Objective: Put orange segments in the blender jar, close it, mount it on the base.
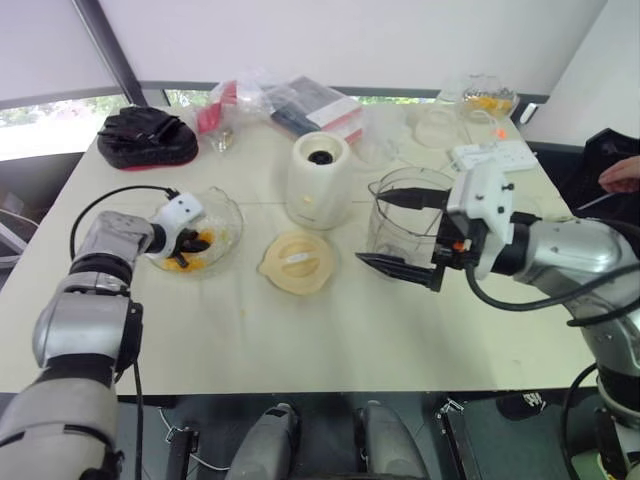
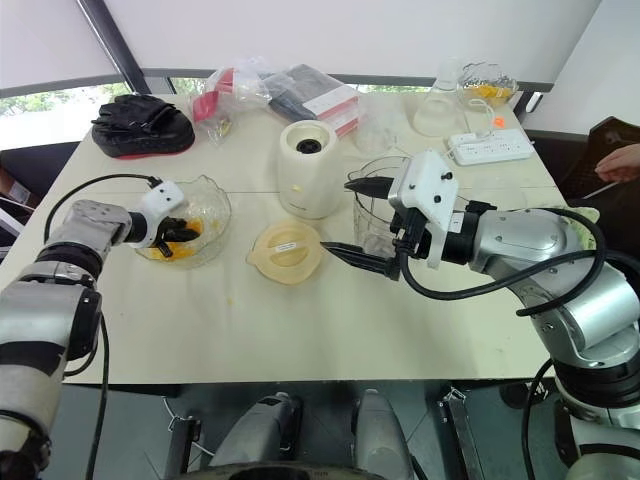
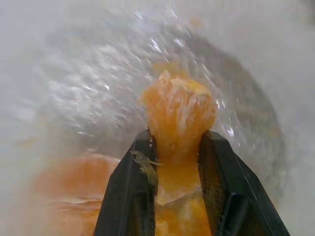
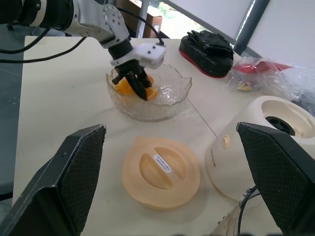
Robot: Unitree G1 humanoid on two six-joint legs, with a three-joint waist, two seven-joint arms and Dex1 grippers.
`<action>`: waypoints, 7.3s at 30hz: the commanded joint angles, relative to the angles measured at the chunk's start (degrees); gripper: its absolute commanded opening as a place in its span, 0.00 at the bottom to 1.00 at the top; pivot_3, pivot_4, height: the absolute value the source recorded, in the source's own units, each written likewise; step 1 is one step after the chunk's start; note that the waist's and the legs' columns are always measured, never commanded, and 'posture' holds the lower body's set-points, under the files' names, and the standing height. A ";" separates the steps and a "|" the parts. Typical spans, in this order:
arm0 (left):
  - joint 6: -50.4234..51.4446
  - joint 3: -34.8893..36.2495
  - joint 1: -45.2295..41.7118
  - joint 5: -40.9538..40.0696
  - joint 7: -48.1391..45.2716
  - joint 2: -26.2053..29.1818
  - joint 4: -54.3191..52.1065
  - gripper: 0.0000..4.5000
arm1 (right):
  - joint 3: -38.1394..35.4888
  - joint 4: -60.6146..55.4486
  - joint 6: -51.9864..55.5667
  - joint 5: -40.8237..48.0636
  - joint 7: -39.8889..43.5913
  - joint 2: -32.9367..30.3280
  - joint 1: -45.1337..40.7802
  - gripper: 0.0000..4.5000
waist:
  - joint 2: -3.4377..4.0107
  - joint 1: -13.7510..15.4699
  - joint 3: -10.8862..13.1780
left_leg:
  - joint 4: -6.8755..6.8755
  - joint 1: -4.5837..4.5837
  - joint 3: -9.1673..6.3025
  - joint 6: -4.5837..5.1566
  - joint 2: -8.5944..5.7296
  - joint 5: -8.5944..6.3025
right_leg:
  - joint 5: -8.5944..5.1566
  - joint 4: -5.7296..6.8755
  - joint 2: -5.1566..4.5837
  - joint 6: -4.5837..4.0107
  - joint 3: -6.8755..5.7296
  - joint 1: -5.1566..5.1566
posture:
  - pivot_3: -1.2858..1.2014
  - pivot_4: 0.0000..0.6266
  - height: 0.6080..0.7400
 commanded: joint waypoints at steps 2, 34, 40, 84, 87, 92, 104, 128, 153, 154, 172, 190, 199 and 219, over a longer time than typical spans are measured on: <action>2.57 10.53 -1.87 -10.75 0.07 2.34 -3.03 0.27 | -0.85 -1.46 -1.05 -0.27 -0.45 0.43 0.11 1.00 | 0.00 -0.03 0.00 | 0.00 0.00 -0.01 0.00 0.00 0.00 | 0.00 0.00 0.00 0.00 0.00 0.00 | 0.52 0.24 1.00; 13.48 4.71 -30.10 -29.32 -25.86 -25.44 -15.76 0.27 | -16.02 -13.12 4.40 2.56 -8.80 -3.05 17.85 1.00 | -0.04 0.24 -0.02 | 0.64 -0.22 -0.09 0.09 -0.24 -0.06 | 0.07 0.13 -0.02 0.15 -0.02 0.09 | 0.52 0.24 1.00; 1.48 -1.08 -28.62 -20.84 -27.30 -30.66 -8.99 0.27 | -23.00 -17.34 7.00 4.97 -11.59 -3.81 22.82 1.00 | -0.06 0.30 0.00 | 0.67 -0.22 -0.06 0.10 -0.24 -0.06 | 0.07 0.13 -0.02 0.15 0.00 0.10 | 0.52 0.24 1.00; 16.26 2.72 5.78 -27.97 -28.28 -17.72 -53.47 0.98 | -37.90 -18.30 0.08 1.85 -27.64 1.52 41.51 1.00 | 0.19 0.00 -0.18 | 0.57 0.10 -0.02 0.17 -0.18 -0.09 | 0.08 0.12 0.05 0.19 0.28 0.40 | 0.52 0.24 1.00; 12.86 -2.08 15.98 -23.89 -25.77 -15.61 -62.99 0.98 | -36.88 -15.73 -2.68 -1.85 -28.98 3.76 39.57 1.00 | 0.05 1.15 -0.11 | 0.78 -0.05 -0.12 0.16 -0.21 -0.08 | 0.09 0.17 0.07 0.18 0.26 0.32 | 0.52 0.24 1.00; 15.52 -5.13 26.29 -24.68 -20.69 -14.92 -74.68 0.98 | -33.61 -10.57 -8.06 -10.20 -31.21 7.53 37.06 1.00 | 0.16 2.01 -0.17 | 0.79 0.10 -0.10 0.15 -0.22 -0.08 | 0.13 0.02 -0.02 0.21 0.30 0.58 | 0.52 0.24 1.00; 22.92 -3.51 30.06 -29.13 -13.08 -11.50 -84.65 0.98 | -27.67 10.25 -13.87 -22.21 -38.12 16.81 28.79 1.00 | 0.49 1.36 -0.35 | 0.67 0.22 -0.03 0.14 -0.18 -0.08 | 0.12 0.02 0.01 0.20 0.34 0.58 | 0.52 0.24 1.00; 34.90 1.47 38.09 -40.87 -4.42 -3.06 -99.44 0.98 | -23.58 35.28 -16.77 -29.46 -48.09 24.54 15.61 1.00 | 0.84 1.15 -0.38 | 0.51 0.23 0.04 0.11 -0.16 -0.06 | 0.12 0.02 0.03 0.19 0.44 0.48 | 0.52 0.24 1.00; 33.21 0.45 39.65 -40.05 -1.88 -1.47 -100.46 0.98 | -23.59 51.08 -25.27 -31.55 -51.93 23.13 6.11 1.00 | 0.89 0.11 -0.36 | 0.39 0.23 0.11 0.10 -0.14 -0.05 | 0.12 0.01 0.03 0.19 0.49 0.41 | 0.52 0.24 1.00; 33.16 0.41 39.70 -40.08 -1.79 -1.37 -100.50 0.98 | -23.58 52.06 -25.76 -31.62 -52.12 23.05 5.56 1.00 | 0.89 0.10 -0.36 | 0.39 0.23 0.12 0.10 -0.14 -0.05 | 0.12 0.01 0.03 0.19 0.50 0.41 | 0.52 0.24 1.00; 31.92 0.03 39.41 -38.85 -1.40 -0.76 -99.86 1.00 | -21.91 60.96 -31.86 -33.35 -54.02 21.79 0.81 0.15 | 0.90 0.02 -0.35 | 0.31 0.23 0.20 0.10 -0.12 -0.05 | 0.12 -0.01 0.03 0.19 0.55 0.36 | 0.52 0.24 1.00; 30.35 -0.67 38.12 -37.83 -1.62 -0.99 -97.91 1.00 | -21.81 55.55 -33.98 -32.18 -53.50 23.17 2.78 0.02 | 0.90 -0.08 -0.35 | 0.08 0.25 0.38 0.07 -0.10 -0.03 | 0.12 -0.04 0.04 0.19 0.65 0.21 | 0.52 0.24 1.00; 29.97 -0.91 38.14 -37.30 -1.39 -1.24 -98.00 1.00 | -21.41 55.91 -33.94 -32.21 -52.98 23.59 2.50 0.00 | 0.90 -0.12 -0.35 | -0.17 0.52 0.79 0.06 0.01 -0.02 | 0.12 -0.04 0.08 0.19 1.01 0.21 | 0.52 0.24 1.00; 29.27 -0.98 38.86 -36.45 -0.83 -1.02 -98.18 1.00 | -19.58 41.67 -24.84 -30.46 -51.50 28.99 10.09 0.00 | 0.89 -0.10 -0.34 | -0.32 0.77 1.17 0.09 0.19 -0.05 | 0.12 -0.04 0.27 0.19 1.50 0.22 | 0.52 0.24 1.00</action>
